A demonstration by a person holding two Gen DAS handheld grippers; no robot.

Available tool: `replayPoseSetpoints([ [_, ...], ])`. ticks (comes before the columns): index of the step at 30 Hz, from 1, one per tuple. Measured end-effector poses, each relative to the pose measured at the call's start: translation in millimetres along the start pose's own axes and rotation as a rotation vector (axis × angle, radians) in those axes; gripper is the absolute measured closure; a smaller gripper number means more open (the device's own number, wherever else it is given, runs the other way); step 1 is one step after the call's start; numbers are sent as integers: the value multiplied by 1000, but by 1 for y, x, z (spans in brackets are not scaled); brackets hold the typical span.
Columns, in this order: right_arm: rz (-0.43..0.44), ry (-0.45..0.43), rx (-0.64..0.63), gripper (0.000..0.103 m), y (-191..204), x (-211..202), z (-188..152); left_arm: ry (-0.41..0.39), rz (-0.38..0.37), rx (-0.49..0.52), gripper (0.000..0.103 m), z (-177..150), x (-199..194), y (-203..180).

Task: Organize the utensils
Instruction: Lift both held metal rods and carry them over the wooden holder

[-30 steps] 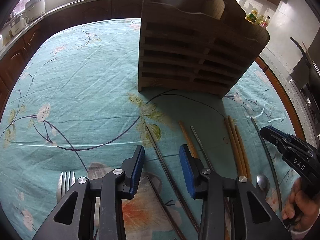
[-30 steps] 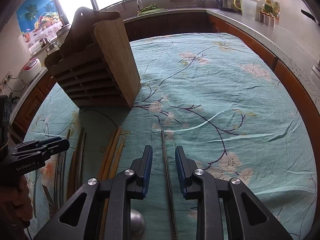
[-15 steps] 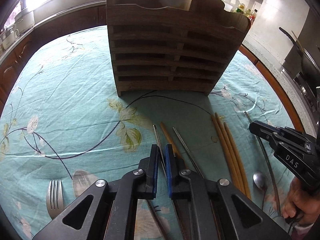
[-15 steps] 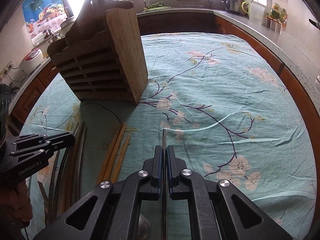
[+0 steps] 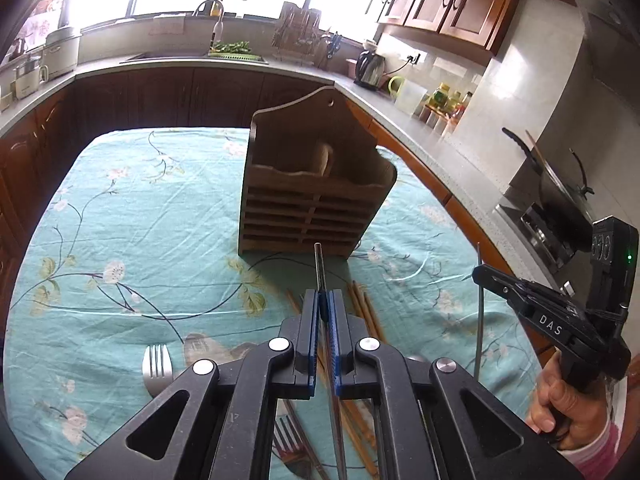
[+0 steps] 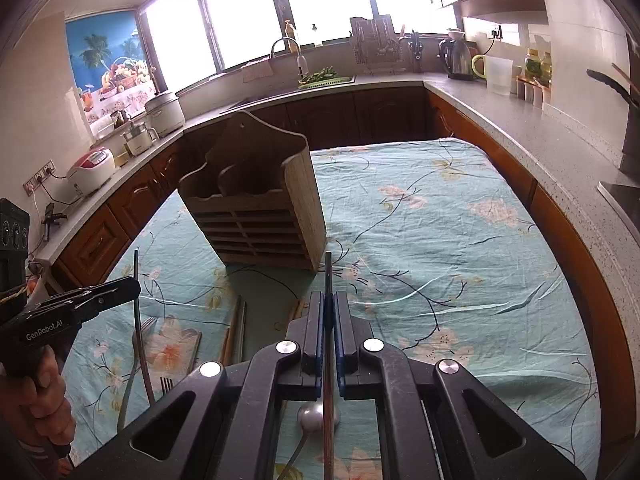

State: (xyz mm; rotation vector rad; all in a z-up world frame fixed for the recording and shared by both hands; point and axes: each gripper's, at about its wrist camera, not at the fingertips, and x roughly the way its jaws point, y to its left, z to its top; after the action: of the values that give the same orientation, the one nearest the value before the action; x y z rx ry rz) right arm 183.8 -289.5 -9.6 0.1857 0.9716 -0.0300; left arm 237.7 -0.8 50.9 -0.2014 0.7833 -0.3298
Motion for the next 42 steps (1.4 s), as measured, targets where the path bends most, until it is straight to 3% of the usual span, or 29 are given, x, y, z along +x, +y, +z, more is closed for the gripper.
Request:
replayPoseSetpoints([
  [14, 41, -211, -8, 98, 22, -79, 33, -176, -46, 3, 100, -26, -94, 3],
  [25, 73, -242, 5, 98, 28, -73, 48, -225, -51, -21, 100, -28, -99, 9],
  [33, 89, -313, 23, 98, 28, -75, 71, -305, -43, -44, 100, 0, -104, 18],
  [42, 114, -436, 42, 98, 35, -68, 125, -412, -25, -58, 100, 39, -92, 28],
])
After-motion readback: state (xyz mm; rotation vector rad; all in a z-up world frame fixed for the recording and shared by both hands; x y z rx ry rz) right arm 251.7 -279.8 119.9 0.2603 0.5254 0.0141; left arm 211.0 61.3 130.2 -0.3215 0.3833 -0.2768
